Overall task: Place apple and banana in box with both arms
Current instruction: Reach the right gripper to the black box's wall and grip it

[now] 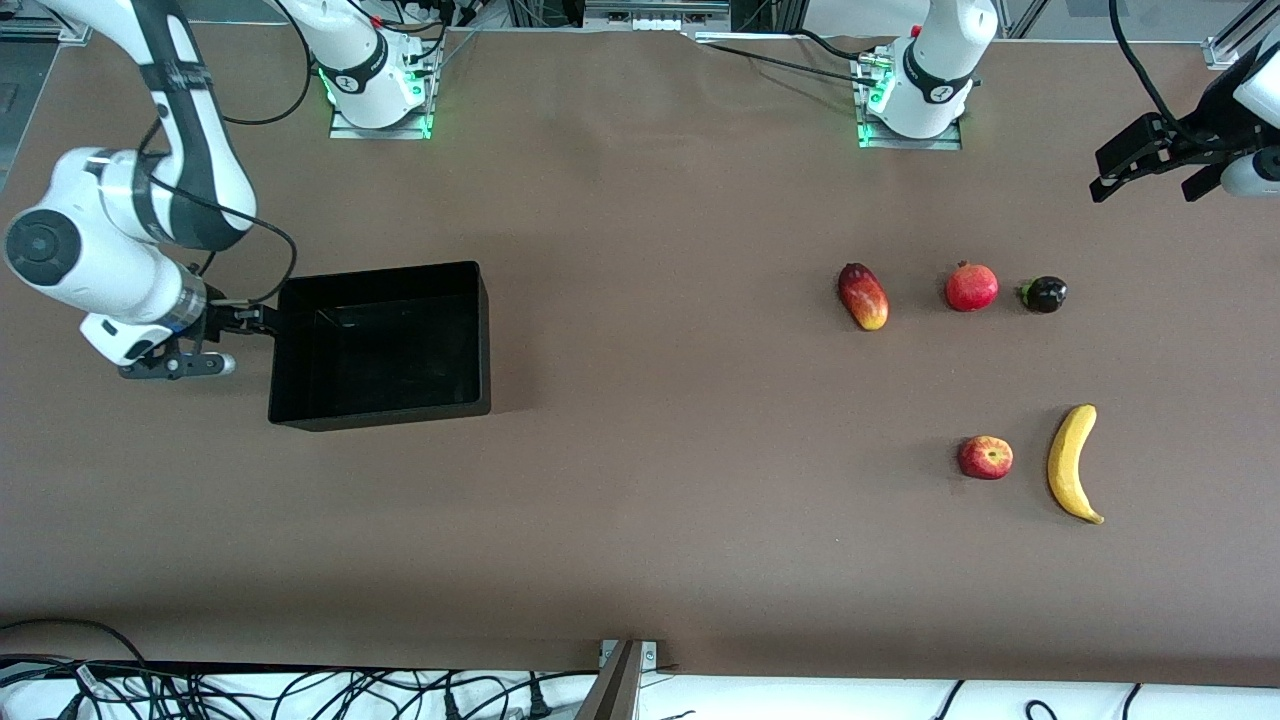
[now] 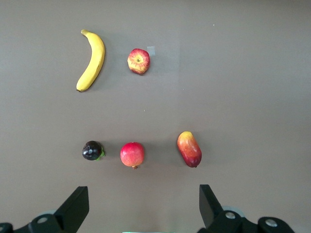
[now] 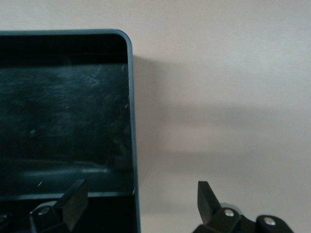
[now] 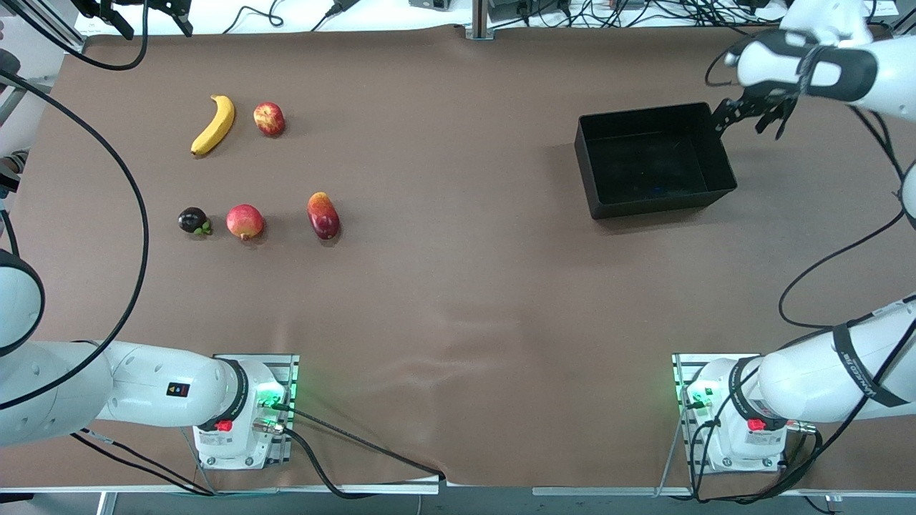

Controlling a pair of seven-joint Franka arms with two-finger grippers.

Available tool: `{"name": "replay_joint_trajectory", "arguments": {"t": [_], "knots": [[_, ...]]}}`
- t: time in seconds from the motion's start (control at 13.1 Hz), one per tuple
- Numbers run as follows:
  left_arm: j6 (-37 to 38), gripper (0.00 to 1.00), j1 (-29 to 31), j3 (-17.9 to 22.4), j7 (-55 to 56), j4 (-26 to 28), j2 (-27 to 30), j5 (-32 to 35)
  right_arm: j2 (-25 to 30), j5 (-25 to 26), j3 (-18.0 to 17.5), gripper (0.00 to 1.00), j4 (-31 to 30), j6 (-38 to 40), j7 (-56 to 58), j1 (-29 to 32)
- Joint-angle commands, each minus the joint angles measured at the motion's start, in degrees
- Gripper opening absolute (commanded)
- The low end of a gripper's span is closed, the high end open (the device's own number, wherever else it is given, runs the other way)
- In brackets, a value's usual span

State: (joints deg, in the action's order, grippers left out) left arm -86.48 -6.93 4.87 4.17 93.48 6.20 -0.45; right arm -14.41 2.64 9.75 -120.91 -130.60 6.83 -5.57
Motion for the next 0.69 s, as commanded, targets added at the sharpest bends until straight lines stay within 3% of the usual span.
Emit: {"name": "replay_joint_trajectory", "arguments": {"t": [0.0, 0.08, 0.15, 0.38, 0.46, 0.61], "knots": [[-4.2, 1.0, 0.0, 0.9, -0.6, 0.8, -4.2, -0.5, -1.9, -1.2, 0.0, 1.0, -4.8, -8.5, -0.2, 0.6], [-7.4, 1.0, 0.2, 1.0, -2.5, 1.2, -7.0, -0.6, -2.8, -1.2, 0.0, 0.98, -6.1, -11.1, -0.2, 0.7], [-10.0, 1.0, 0.5, 1.5, -4.2, 0.7, -10.2, -0.6, -3.6, -1.2, 0.0, 0.89, -7.0, -12.8, -0.2, 1.0], [-21.0, 1.0, 1.7, 1.5, -4.3, 0.6, -18.0, -0.5, -4.0, -2.0, 0.0, 0.17, -7.1, -12.8, -0.2, 1.1], [-25.4, 1.0, 2.4, 1.5, -4.3, 0.7, -21.0, -0.4, -4.0, -2.1, -0.1, 0.0, -7.0, -12.8, -0.2, 1.1], [-32.3, 1.0, 3.1, 1.3, -4.3, 0.7, -26.3, -0.5, -3.9, -2.1, -0.2, 0.0, -6.7, -12.8, 0.0, 1.1]]}}
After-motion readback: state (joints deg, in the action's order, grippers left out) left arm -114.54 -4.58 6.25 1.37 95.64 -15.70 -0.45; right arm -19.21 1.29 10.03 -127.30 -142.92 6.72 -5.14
